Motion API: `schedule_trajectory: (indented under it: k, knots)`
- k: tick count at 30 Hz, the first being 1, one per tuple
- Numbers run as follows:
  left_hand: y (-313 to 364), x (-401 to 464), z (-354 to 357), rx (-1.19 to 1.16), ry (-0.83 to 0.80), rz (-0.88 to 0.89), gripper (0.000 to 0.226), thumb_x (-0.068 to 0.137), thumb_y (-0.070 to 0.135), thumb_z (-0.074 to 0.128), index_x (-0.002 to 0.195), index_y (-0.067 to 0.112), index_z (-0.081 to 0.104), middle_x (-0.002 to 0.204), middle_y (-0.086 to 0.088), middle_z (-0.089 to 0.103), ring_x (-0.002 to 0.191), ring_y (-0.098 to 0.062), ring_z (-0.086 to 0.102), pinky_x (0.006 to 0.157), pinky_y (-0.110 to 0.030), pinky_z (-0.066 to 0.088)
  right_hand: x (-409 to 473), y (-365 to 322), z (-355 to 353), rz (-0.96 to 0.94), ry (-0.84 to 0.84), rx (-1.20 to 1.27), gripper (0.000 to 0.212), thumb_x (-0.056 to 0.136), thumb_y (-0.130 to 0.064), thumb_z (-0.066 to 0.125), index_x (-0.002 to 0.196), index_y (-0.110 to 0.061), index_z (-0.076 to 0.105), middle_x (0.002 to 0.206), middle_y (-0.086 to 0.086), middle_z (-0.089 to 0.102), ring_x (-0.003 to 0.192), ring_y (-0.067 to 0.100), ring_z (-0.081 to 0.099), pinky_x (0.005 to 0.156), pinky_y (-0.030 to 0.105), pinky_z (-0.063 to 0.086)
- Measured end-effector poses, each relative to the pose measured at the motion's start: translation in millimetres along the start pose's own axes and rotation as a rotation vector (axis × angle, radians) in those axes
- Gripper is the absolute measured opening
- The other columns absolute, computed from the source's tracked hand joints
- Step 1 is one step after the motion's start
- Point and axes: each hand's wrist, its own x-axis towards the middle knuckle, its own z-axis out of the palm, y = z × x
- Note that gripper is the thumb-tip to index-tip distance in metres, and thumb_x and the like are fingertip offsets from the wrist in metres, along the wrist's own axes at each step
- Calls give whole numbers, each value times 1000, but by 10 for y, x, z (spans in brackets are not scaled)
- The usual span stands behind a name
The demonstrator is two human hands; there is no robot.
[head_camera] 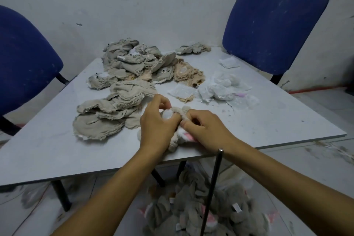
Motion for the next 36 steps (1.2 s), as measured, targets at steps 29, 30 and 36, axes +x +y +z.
schedule_trajectory:
  k: [29,30,36]
  knots:
    - [-95,119,-104,4,-519,-10,26,74,30,64,99,34,68,98,13,71,93,-3,65,78,-22,50,10,60,-78,116,87,114,9,91,-19,63,85,-26,61,58,-8,59,54,0,51,51,12,36]
    - [-94,100,-98,31,-404,25,19,76,28,65,93,34,69,91,14,72,87,0,65,73,-18,49,8,46,-64,95,66,99,9,91,-20,64,86,-26,61,63,-9,61,58,0,53,54,13,38]
    - [-53,65,-32,110,-198,87,16,88,22,60,93,31,72,90,14,71,89,-2,63,72,-16,45,-3,1,-79,7,31,39,11,93,-18,61,93,-27,56,69,-4,59,61,7,52,57,22,40]
